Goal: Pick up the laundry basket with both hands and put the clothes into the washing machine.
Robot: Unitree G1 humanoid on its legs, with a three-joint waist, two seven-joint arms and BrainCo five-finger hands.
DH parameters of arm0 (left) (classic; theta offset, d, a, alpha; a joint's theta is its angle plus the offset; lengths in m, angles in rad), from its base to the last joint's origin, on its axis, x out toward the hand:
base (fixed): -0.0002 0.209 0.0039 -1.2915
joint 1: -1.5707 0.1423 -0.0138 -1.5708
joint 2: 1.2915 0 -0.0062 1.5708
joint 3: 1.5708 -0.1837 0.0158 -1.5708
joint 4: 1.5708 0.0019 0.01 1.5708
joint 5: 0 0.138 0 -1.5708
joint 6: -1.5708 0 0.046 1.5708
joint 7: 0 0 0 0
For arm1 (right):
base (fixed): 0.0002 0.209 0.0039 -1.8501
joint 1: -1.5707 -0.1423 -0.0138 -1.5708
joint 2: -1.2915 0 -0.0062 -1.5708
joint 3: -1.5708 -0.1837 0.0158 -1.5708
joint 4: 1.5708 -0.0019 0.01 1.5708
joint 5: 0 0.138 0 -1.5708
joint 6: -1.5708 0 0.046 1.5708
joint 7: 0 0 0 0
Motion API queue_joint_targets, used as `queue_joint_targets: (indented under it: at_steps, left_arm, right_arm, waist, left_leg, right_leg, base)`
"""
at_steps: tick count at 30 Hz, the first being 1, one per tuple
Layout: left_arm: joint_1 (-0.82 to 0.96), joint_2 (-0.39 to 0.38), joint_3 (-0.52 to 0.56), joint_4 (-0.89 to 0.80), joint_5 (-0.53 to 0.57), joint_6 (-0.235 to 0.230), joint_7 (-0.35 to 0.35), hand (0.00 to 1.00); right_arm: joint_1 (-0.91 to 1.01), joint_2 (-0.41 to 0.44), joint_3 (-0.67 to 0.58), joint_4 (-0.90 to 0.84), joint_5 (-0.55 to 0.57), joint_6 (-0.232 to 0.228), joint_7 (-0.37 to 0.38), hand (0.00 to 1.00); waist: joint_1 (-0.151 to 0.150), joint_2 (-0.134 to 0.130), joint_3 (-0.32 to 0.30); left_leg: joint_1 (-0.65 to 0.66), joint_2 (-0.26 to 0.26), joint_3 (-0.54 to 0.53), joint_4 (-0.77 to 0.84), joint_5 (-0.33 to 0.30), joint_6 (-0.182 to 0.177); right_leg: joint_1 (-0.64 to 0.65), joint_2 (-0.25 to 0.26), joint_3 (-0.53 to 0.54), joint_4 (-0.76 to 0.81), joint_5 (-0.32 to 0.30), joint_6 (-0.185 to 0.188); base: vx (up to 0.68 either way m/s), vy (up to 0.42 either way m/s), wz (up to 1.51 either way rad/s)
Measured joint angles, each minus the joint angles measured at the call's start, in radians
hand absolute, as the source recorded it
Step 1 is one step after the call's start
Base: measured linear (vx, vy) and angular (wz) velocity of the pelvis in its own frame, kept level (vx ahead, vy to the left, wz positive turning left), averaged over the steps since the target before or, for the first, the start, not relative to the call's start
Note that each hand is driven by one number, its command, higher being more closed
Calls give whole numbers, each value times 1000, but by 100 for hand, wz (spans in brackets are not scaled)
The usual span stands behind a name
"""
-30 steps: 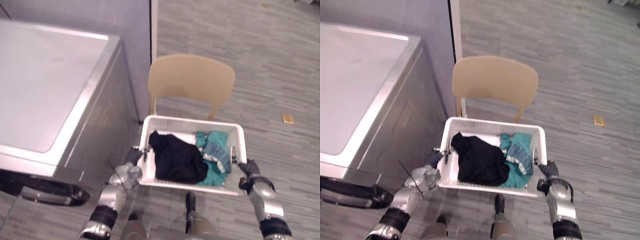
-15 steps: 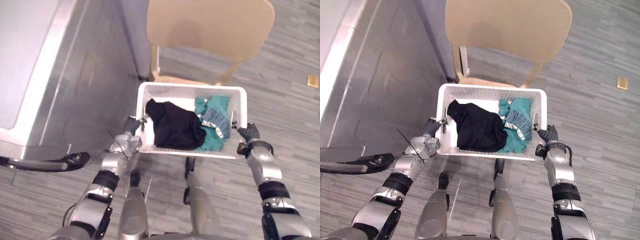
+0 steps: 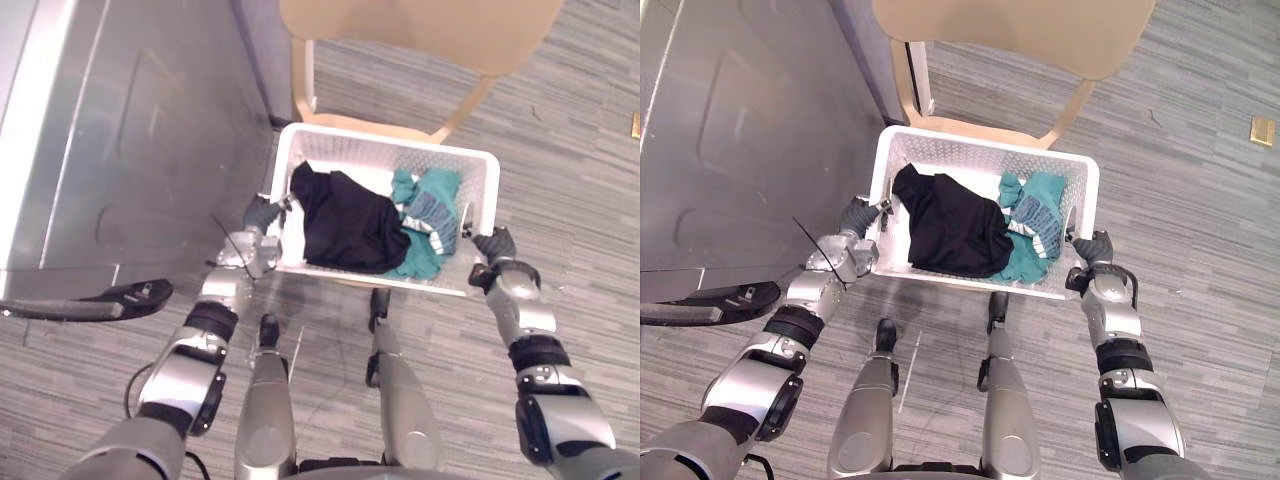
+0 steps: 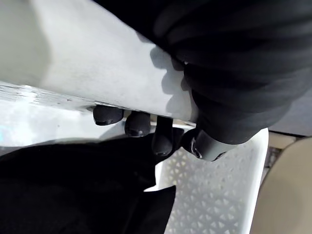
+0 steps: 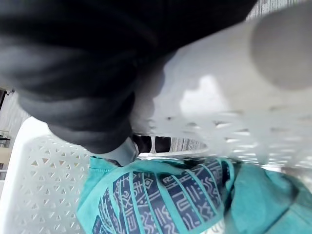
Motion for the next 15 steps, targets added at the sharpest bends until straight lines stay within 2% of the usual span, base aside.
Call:
queue_joint_targets:
  at_steps: [10, 11, 12, 13, 15]
  left_arm:
    - [-81, 19, 10, 43, 16, -7, 4, 100]
    - [-89, 19, 10, 51, 17, -7, 3, 100]
    - [-97, 19, 11, 60, 17, -7, 4, 100]
    - [-99, 19, 13, 63, 17, -7, 4, 0]
    - [-98, 19, 32, 64, 17, -6, 5, 0]
  right_arm:
    - [-52, 2, 14, 15, 2, -26, -17, 100]
    - [-52, 2, 15, 17, 1, -31, -17, 0]
    - [-51, 2, 17, 17, 1, -36, -17, 0]
    - [-52, 2, 17, 17, 1, -39, -16, 0]
    - [-52, 2, 17, 17, 3, -43, -7, 0]
  waist:
    - [7, 2, 11]
    - [10, 2, 11]
    - [13, 2, 11]
    - [16, 2, 11]
    - [18, 2, 11]
  left_leg:
    - [-16, 7, 6, 12, 0, 0]
    - [-16, 8, 6, 12, 0, 0]
    - [-17, 9, 7, 12, 0, -1]
    - [-17, 11, 7, 12, -1, -3]
    - [-17, 16, 9, 12, -3, -5]
  right_leg:
    - [-14, 6, 5, -1, 9, 4]
    - [-14, 7, 4, -1, 9, 4]
    - [-14, 8, 4, -1, 9, 4]
    - [-15, 10, 4, -1, 9, 4]
    - [-16, 14, 4, -1, 9, 4]
  base:
    - [-53, 34, -3]
    - [-45, 25, -1]
    - [-75, 31, -1]
    - [-66, 22, -2]
    - [-72, 20, -3]
